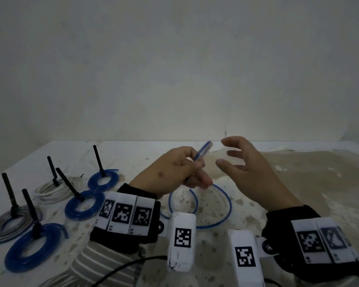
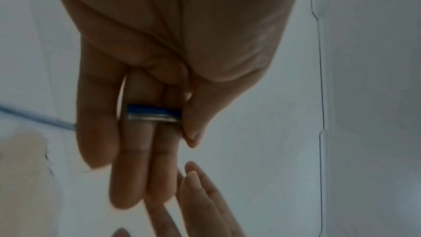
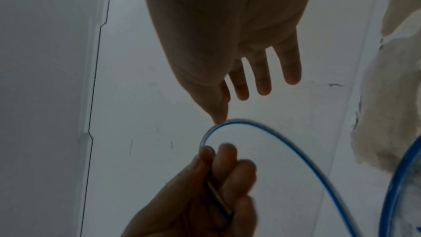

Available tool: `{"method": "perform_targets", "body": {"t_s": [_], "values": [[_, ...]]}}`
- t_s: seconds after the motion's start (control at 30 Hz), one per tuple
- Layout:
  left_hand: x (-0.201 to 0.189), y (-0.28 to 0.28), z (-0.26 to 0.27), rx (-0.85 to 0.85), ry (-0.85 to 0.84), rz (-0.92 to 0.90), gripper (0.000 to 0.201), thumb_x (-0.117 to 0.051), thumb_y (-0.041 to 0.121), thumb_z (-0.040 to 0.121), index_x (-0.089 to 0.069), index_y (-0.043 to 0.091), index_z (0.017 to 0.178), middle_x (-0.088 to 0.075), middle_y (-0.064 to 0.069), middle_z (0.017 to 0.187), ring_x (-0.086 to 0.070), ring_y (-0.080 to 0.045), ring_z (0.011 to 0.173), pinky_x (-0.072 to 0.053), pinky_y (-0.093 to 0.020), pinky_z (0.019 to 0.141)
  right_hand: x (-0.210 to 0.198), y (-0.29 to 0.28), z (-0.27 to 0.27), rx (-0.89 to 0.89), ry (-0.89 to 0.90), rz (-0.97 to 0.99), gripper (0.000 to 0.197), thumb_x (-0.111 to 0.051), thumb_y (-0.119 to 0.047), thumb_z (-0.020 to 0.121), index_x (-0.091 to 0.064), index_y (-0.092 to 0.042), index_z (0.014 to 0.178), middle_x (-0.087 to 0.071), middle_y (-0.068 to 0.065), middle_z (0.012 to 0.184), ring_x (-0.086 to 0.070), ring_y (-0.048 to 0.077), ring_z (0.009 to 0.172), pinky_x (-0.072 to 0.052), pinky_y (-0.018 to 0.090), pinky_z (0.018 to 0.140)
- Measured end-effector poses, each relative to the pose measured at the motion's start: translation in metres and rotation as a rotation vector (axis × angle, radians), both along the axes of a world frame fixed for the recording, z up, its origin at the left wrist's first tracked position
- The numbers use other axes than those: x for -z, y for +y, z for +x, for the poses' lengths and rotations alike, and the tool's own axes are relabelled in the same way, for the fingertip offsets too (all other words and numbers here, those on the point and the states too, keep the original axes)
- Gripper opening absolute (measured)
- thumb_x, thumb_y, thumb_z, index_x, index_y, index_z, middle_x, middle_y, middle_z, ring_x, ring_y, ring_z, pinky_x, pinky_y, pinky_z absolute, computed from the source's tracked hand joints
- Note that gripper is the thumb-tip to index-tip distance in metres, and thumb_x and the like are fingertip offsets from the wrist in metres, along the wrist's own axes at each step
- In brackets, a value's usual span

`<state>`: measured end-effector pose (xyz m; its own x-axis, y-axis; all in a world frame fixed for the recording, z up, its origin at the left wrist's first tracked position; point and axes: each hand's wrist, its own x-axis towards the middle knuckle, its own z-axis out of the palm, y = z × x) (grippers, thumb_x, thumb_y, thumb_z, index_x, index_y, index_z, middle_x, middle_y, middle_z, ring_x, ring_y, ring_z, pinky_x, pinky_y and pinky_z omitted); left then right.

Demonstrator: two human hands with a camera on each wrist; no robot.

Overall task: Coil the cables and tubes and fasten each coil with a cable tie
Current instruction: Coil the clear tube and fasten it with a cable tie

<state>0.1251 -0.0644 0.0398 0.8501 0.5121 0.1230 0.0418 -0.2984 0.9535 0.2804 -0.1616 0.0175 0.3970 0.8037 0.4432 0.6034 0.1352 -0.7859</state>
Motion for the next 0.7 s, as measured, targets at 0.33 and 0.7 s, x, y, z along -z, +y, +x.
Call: {"method": "perform_targets", "body": {"t_s": [0.33,0.7], "values": [[0.007,0.002,-0.002,0.173,-0.153,-0.143,0.019,-0.04,0.01,0.084,-0.057,0.006,0.089,-0.055,0.002,0.054,-0.045,-0.009,0.047,-0.039,-0.019,0.051,-0.005,-0.002,-0.004,-0.08,-0.231,0.053,0.048,-0.054,-0.016,0.091,-0.037,-0.053,0.115,-0.037,-0.028,0.126,-0.036,-0.009,0.117,-0.03,0.011,0.097],[0.008,0.01,-0.004,-0.113,-0.253,0.109,0.026,-0.057,0.011,0.087,-0.072,0.031,0.081,-0.07,0.016,0.083,-0.053,-0.002,0.072,-0.041,-0.01,0.065,-0.001,0.004,-0.004,-0.166,0.115,0.062,0.026,-0.044,-0.007,0.095,-0.057,-0.029,0.102,-0.067,-0.007,0.083,-0.057,0.007,0.073,-0.045,0.02,0.072]]}}
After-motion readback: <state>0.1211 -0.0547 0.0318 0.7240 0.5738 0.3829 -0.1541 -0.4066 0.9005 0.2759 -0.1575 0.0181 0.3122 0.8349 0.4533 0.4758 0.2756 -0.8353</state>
